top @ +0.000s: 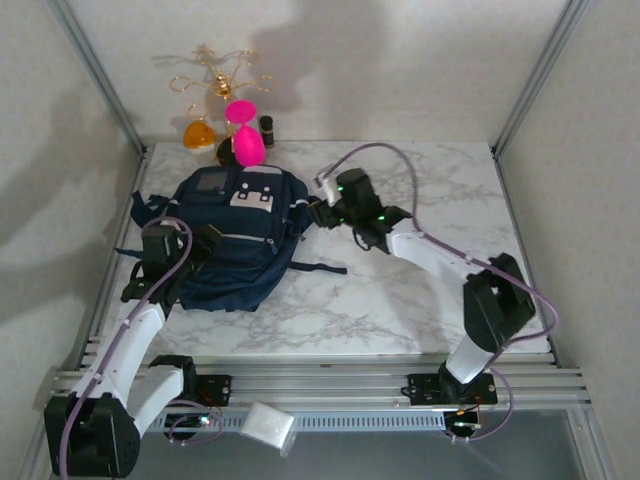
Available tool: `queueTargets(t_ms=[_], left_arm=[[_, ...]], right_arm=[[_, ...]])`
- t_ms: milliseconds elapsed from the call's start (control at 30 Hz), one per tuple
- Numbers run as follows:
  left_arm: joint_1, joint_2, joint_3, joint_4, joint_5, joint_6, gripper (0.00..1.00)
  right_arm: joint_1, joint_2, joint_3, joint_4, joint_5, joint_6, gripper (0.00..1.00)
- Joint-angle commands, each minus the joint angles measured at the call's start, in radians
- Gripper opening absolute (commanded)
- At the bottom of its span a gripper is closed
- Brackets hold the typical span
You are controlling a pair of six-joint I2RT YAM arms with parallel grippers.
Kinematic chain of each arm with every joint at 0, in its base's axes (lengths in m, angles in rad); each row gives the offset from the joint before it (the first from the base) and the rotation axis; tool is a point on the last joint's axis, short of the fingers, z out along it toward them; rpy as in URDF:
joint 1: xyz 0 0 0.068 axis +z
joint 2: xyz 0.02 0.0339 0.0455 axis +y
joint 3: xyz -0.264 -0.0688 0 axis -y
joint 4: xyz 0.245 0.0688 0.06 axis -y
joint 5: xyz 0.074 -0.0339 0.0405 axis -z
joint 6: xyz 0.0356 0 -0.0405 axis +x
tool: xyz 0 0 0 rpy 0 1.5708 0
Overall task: Pack the student bag
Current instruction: Zip the student bag at the center of the table, then reset both arms
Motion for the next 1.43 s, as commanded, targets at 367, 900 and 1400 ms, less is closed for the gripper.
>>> queueTargets(t_ms=[367,900,1400], left_arm=[[0.013,0.130,-0.340,0.886,-0.666,0.446,0.99],[-0.077,0.634,-0.364,1.490,-0.427,0.720,0.99],[-0.091,0.636,-0.361,1.494,-0.450,0.731,0.99]], right_arm=[[-0.559,-0.214,-0.762,0.828,0.392,0.153,0.99],[-0.633,-0.074,-1.030,1.400,0.021,0.030,0.99],[-0.634,-0.073,-1.025,1.389,0.017,0.033,0.99]])
